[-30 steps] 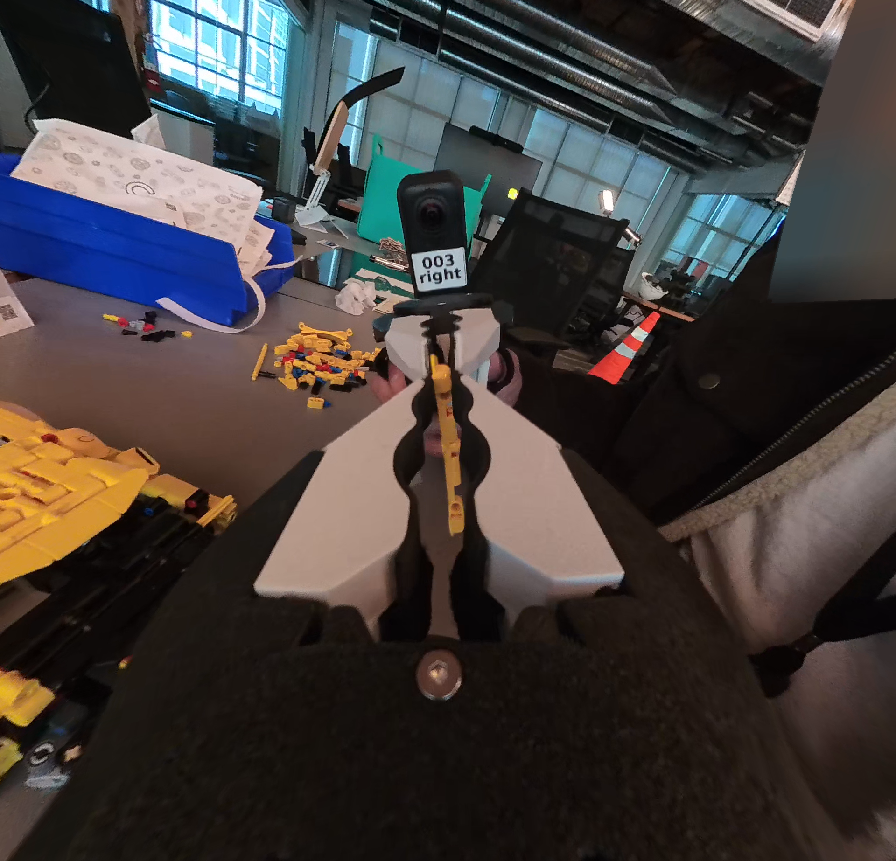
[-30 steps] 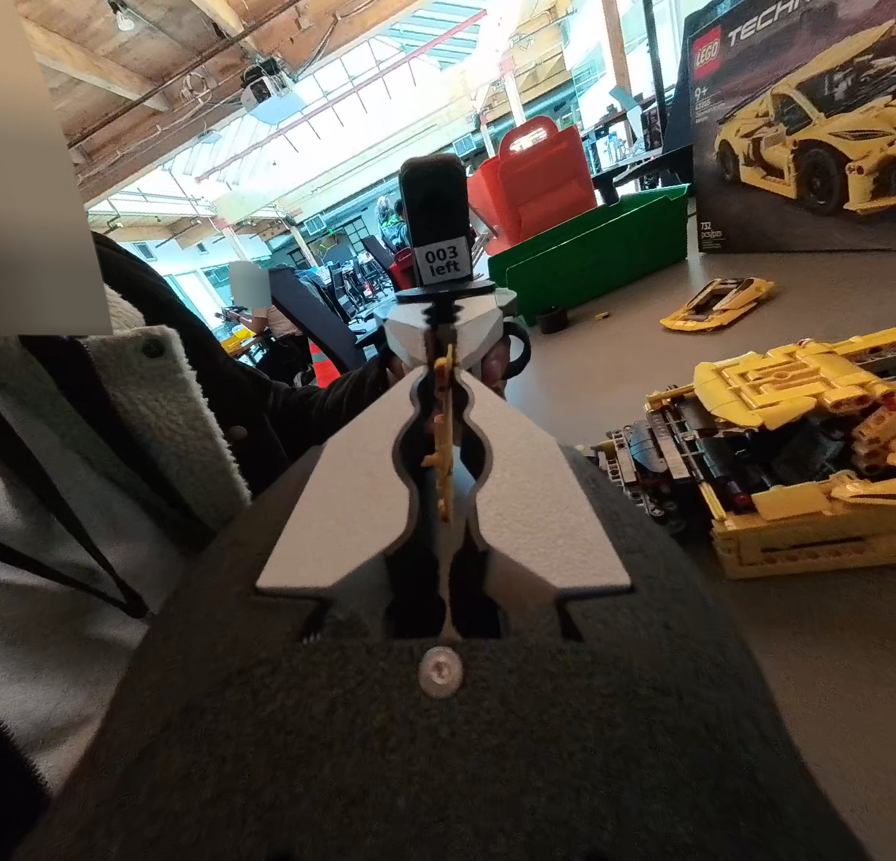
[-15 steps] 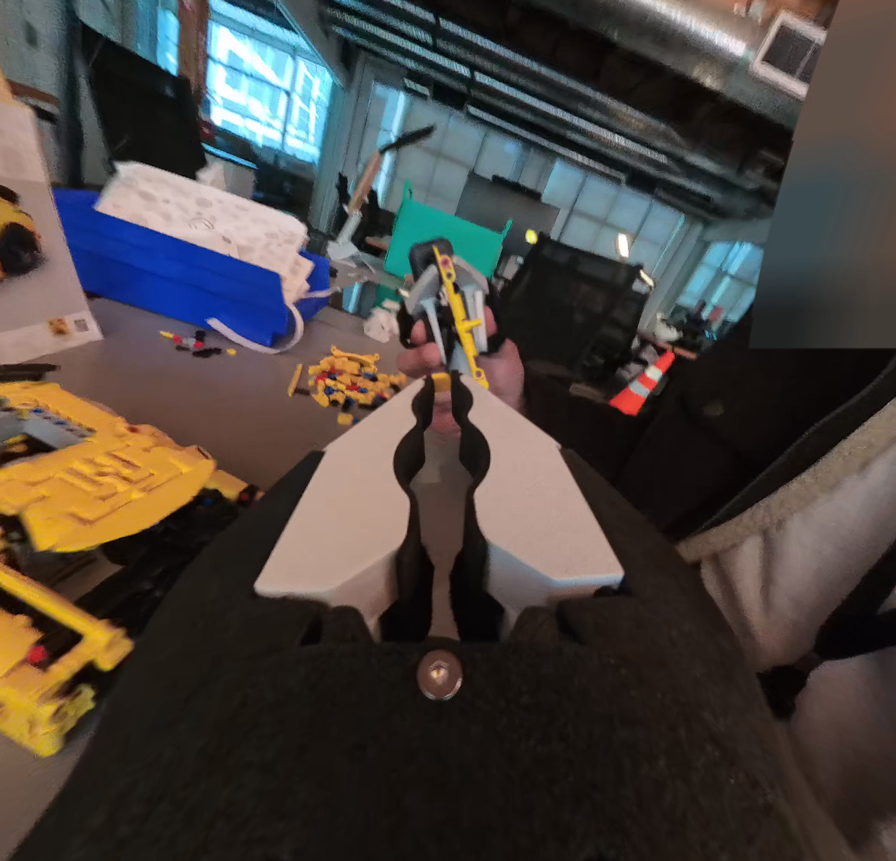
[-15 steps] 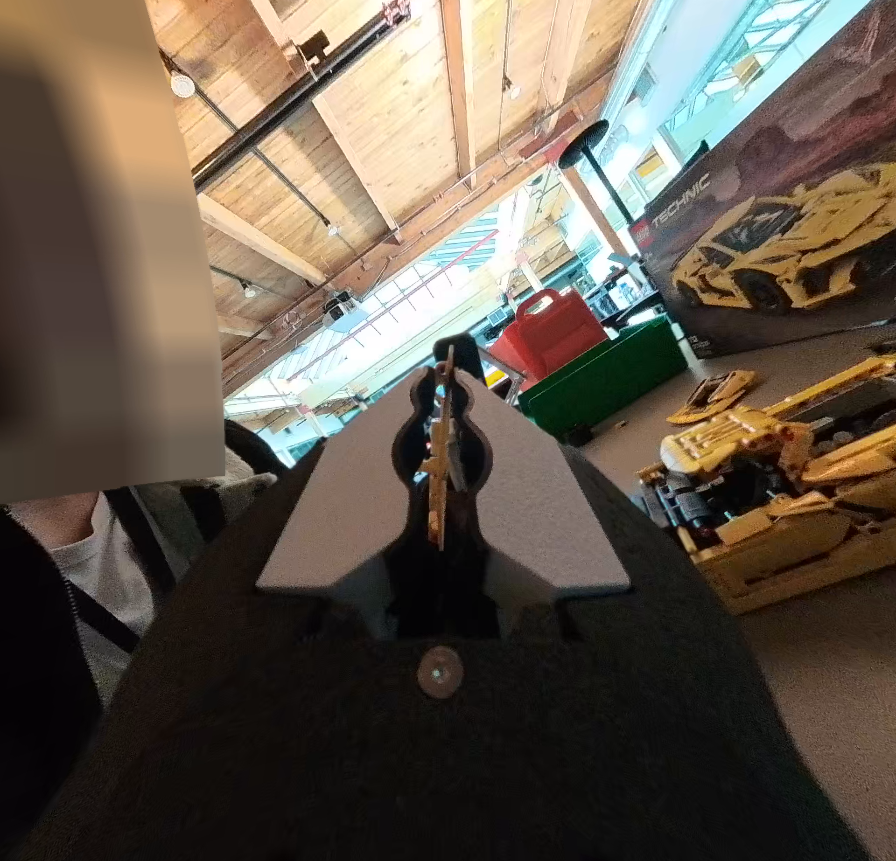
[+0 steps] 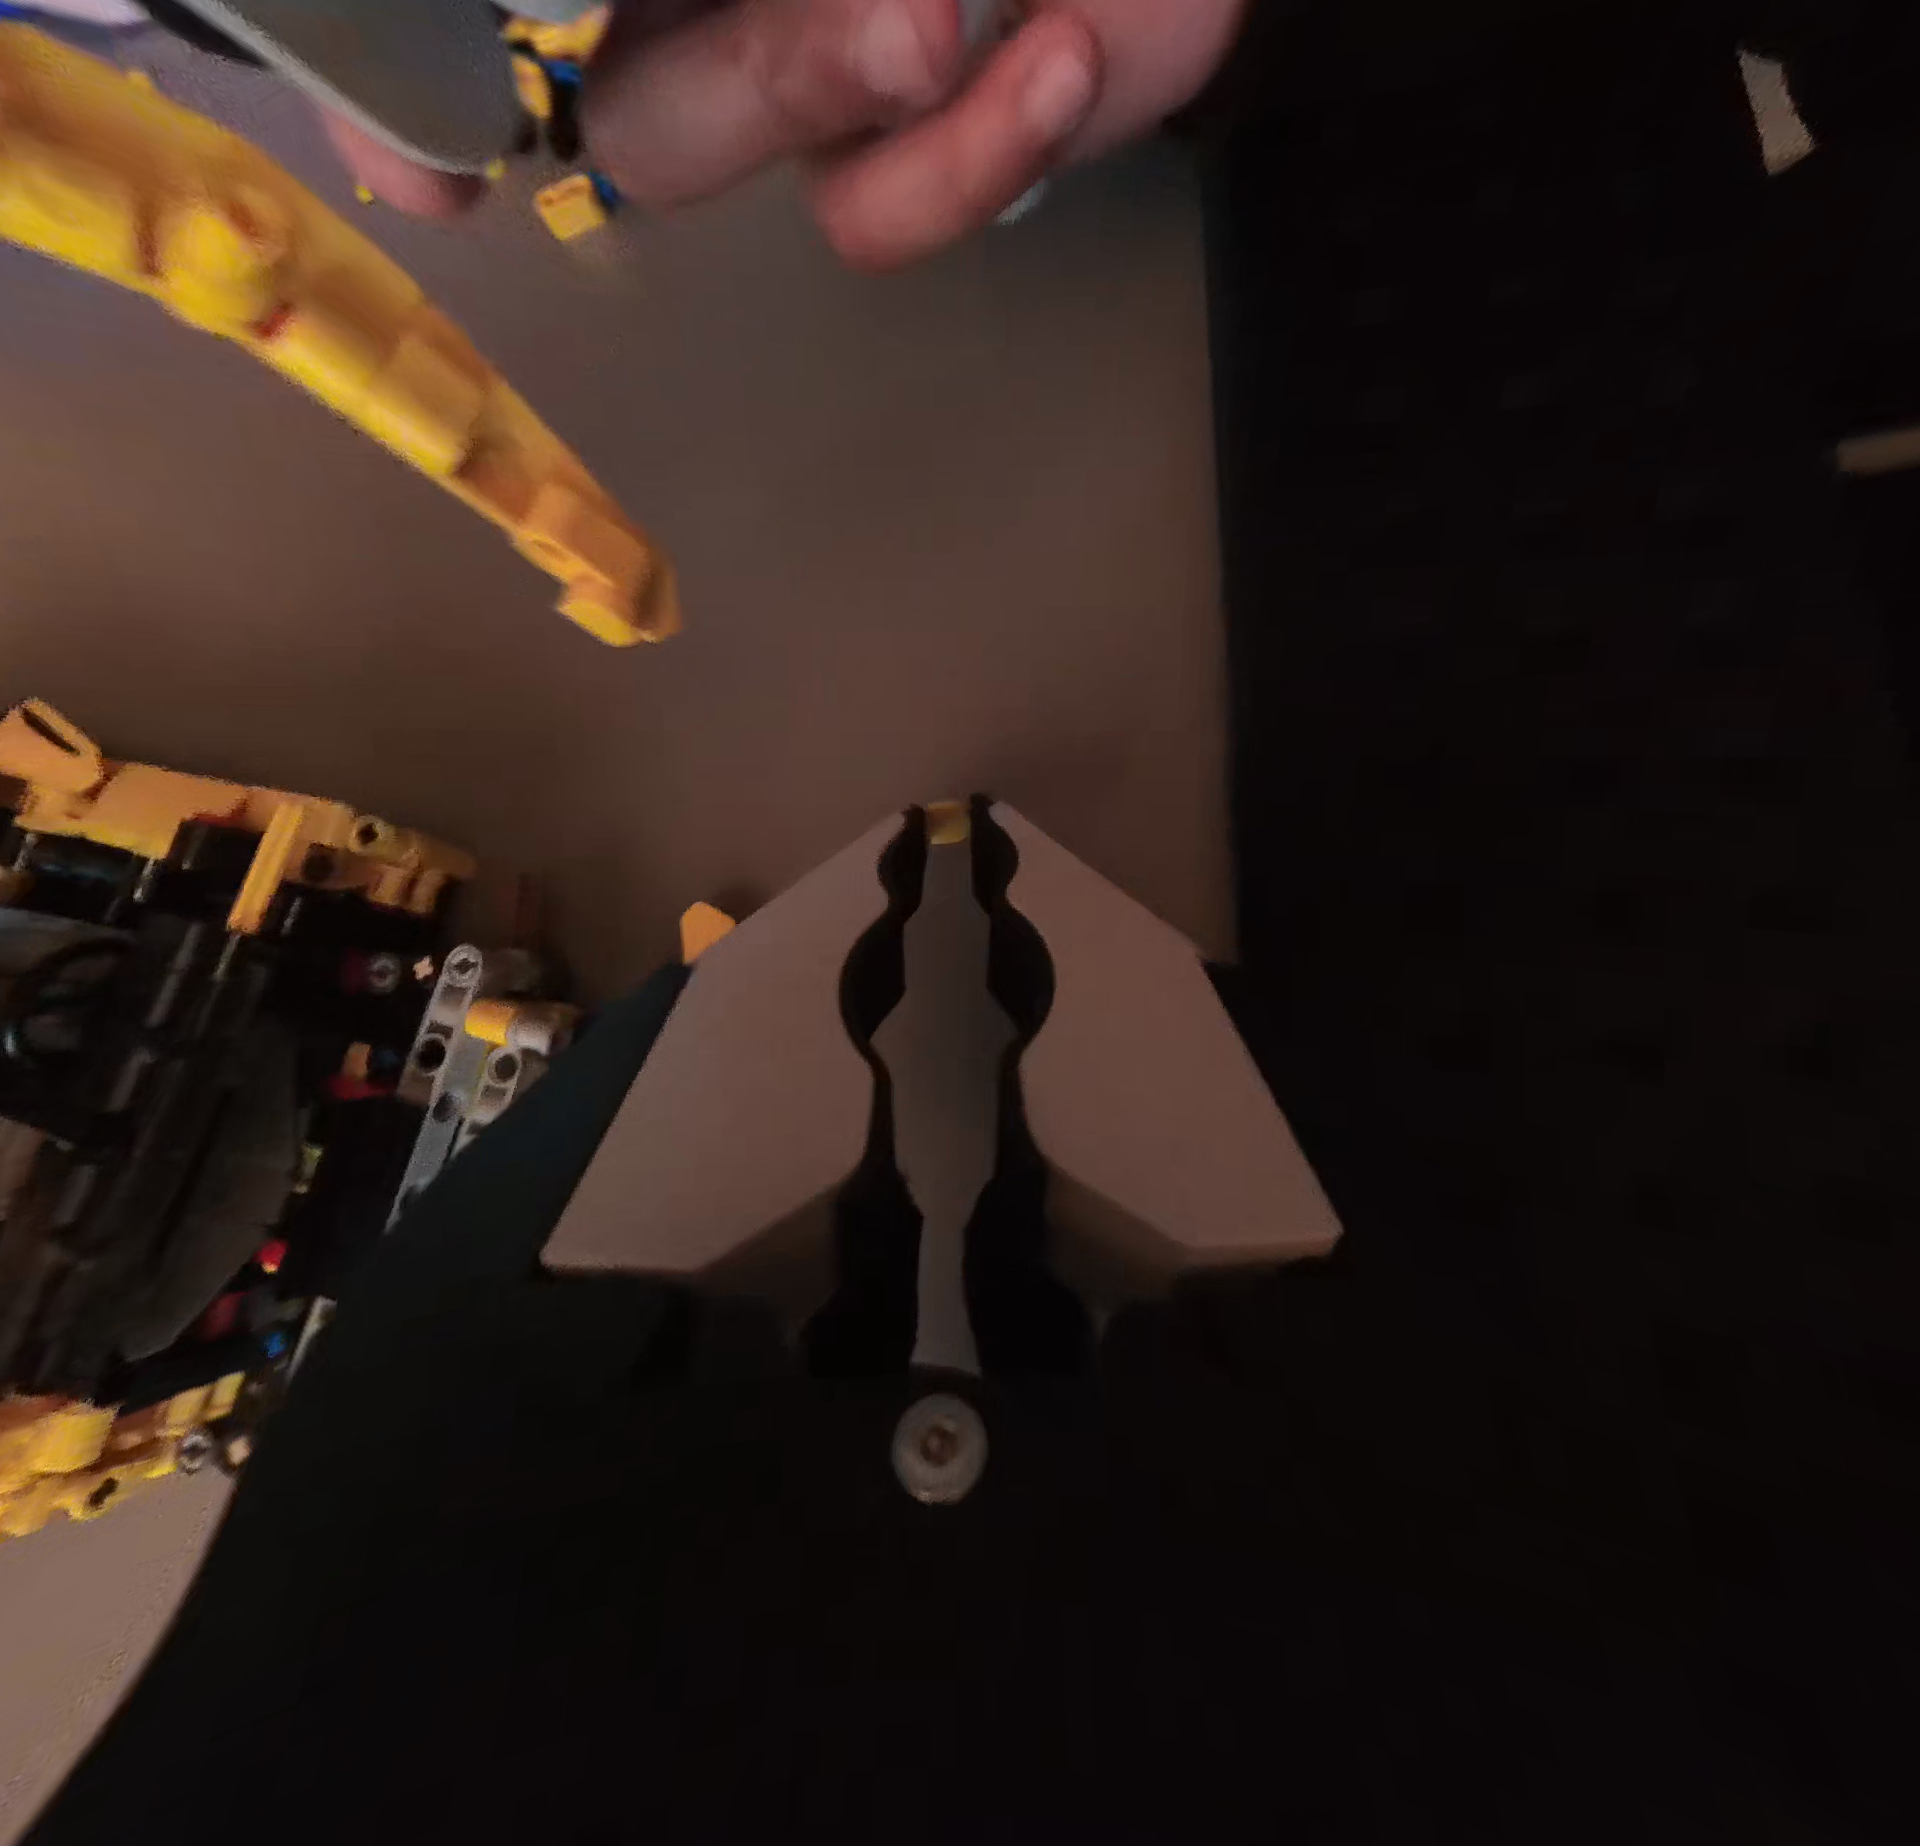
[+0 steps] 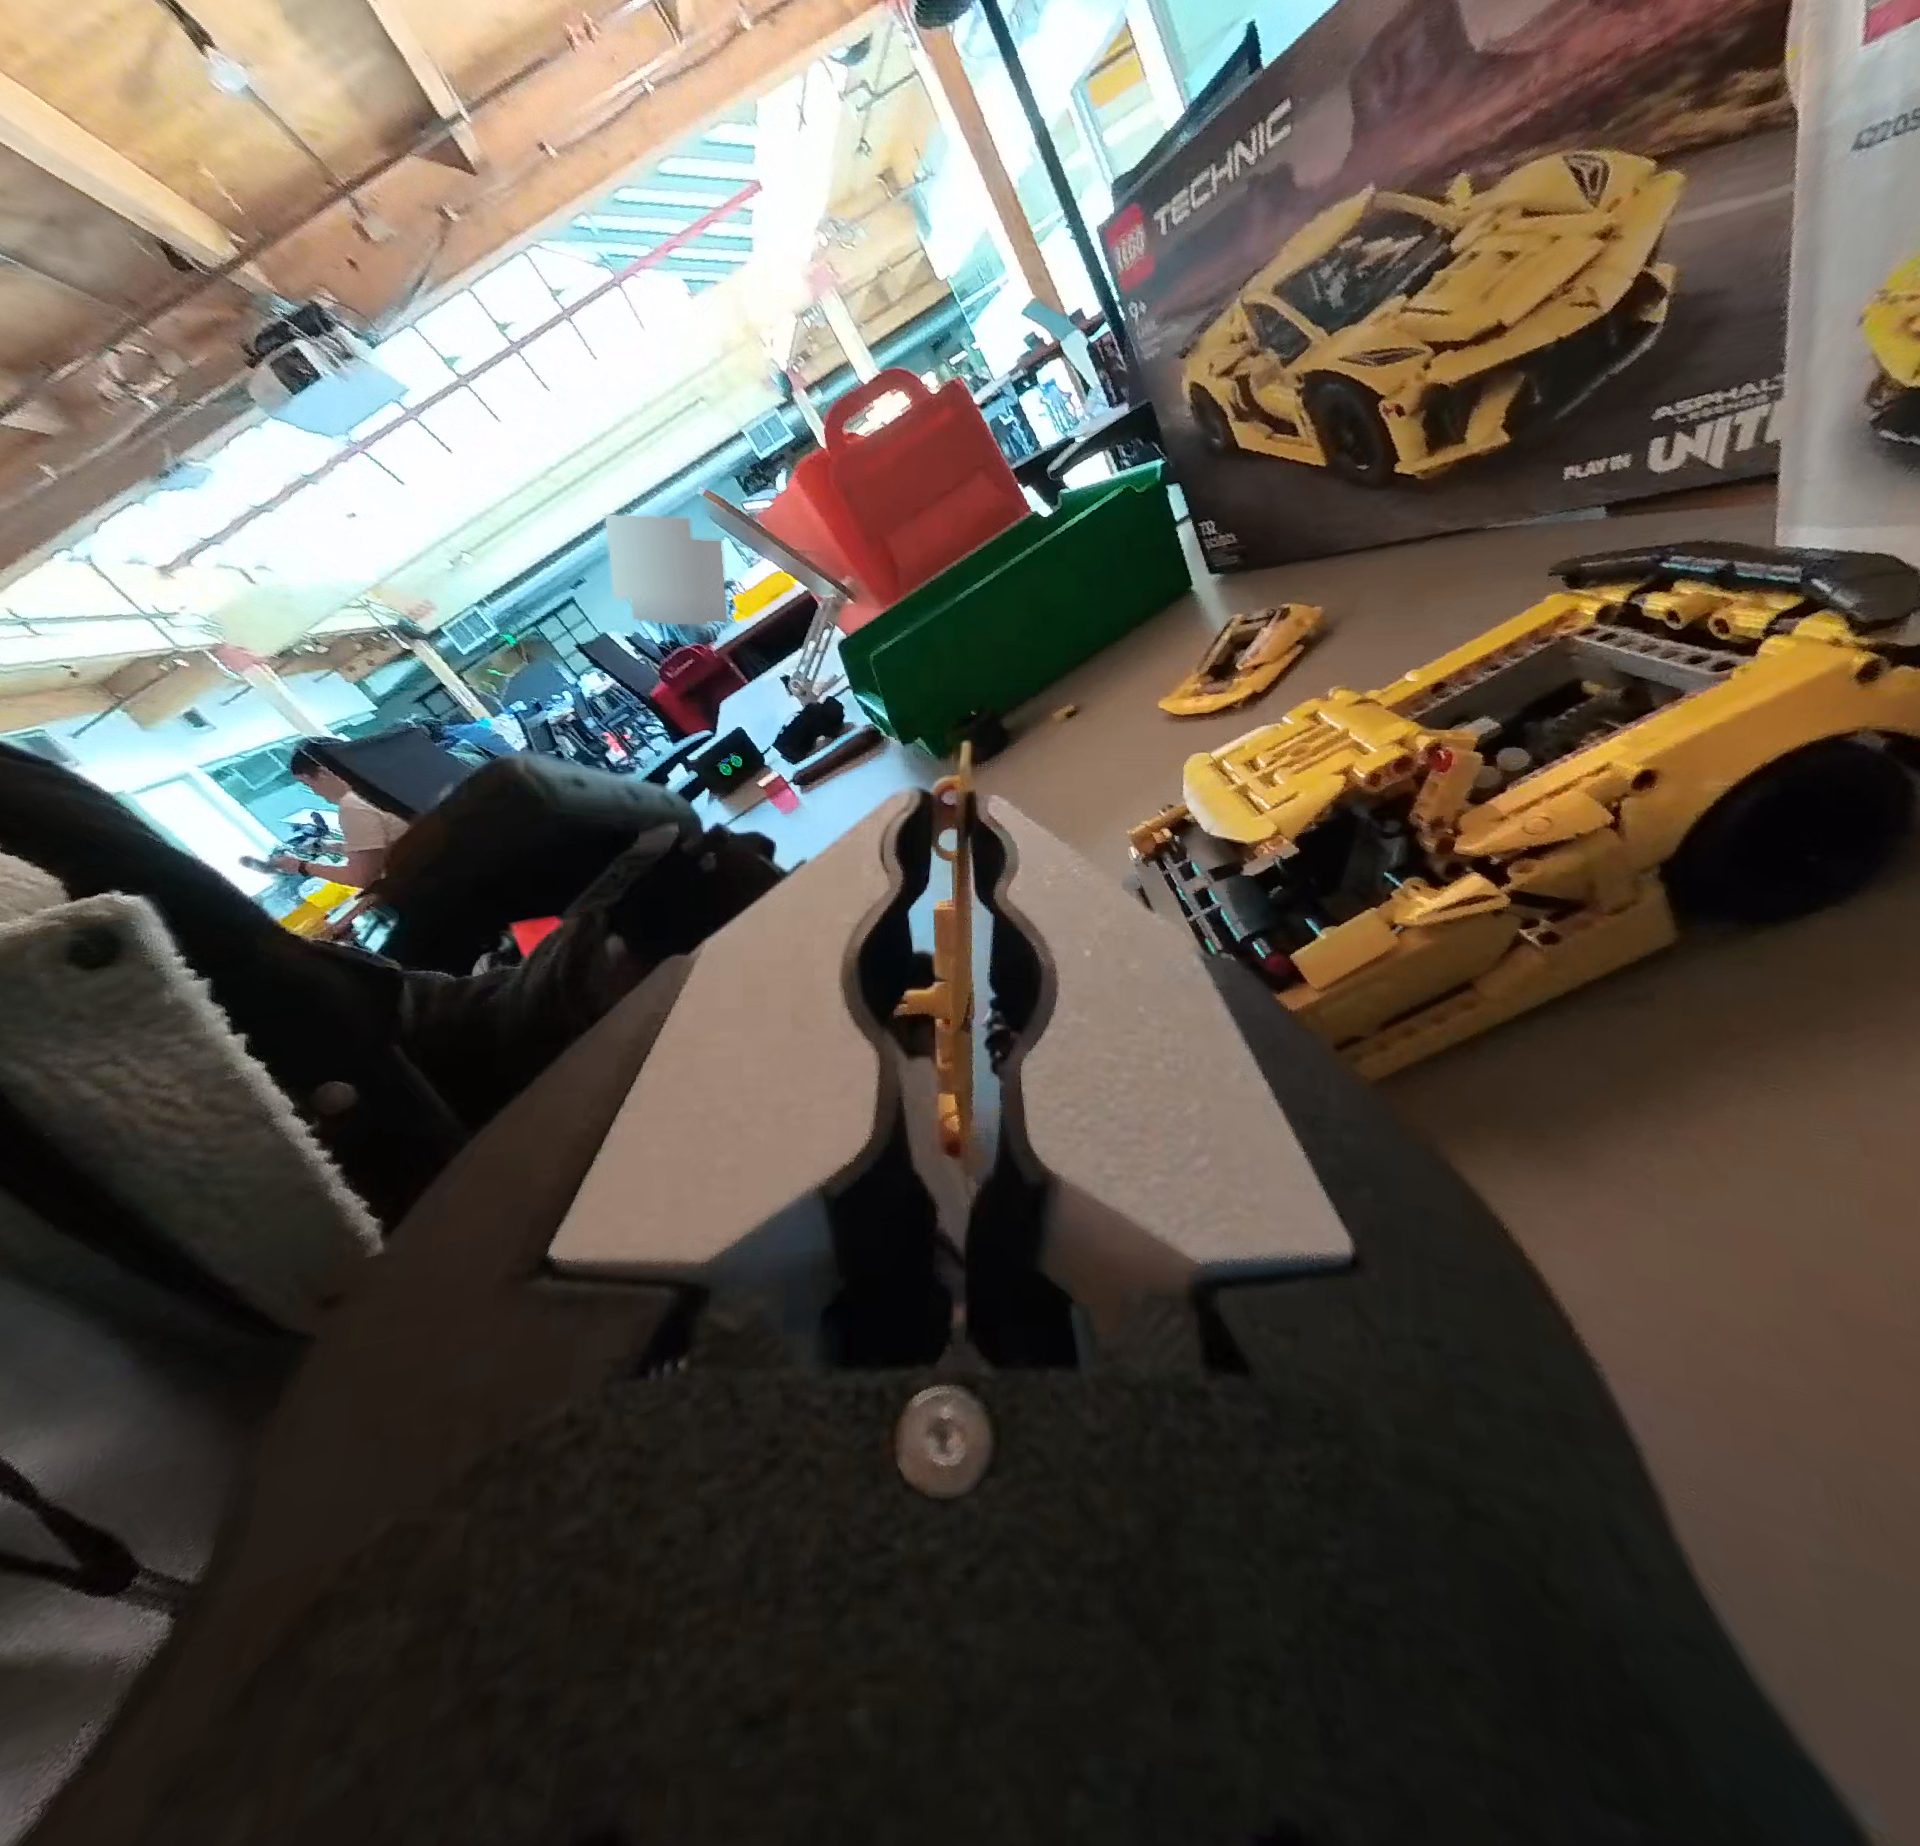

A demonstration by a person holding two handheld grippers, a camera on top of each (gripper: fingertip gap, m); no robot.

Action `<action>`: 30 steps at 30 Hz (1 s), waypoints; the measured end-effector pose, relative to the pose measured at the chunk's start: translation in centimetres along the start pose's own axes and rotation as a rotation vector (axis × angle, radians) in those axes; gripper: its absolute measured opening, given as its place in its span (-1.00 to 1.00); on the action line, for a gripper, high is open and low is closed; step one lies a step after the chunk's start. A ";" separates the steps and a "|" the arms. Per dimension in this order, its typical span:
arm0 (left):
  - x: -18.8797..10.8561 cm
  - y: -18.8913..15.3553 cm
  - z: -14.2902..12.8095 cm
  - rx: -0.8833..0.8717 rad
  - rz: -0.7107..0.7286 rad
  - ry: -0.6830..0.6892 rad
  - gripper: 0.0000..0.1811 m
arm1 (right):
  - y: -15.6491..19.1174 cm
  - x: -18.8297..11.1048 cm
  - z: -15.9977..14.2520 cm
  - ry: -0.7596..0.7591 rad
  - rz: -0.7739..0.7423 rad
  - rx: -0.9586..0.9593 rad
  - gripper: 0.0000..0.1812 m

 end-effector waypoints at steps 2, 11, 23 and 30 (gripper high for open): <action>-0.7 0.4 0.5 -0.084 -0.045 -0.089 -0.73 | -0.3 0.2 -0.2 0.019 -0.026 -0.004 -0.94; -6.0 3.1 2.2 -0.394 -0.200 -0.602 -0.72 | 0.3 0.8 -0.9 0.064 -0.004 -0.022 -0.94; -6.8 3.9 2.5 -0.473 -0.215 -0.730 -0.72 | 1.0 1.0 -1.0 0.075 0.165 0.131 -0.94; -7.4 3.5 3.0 -0.442 -0.237 -0.795 -0.91 | 2.6 1.9 -1.8 0.102 0.203 0.028 -0.94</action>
Point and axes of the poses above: each gripper's, where its closed fingertips meet, x out along the fingers, z out of its top, y = z × x across the jaws, the point moved 7 cm from there along -x, back along the fingers, and after that the axes turned 10 degrees about -z, right-handed, at the moved point
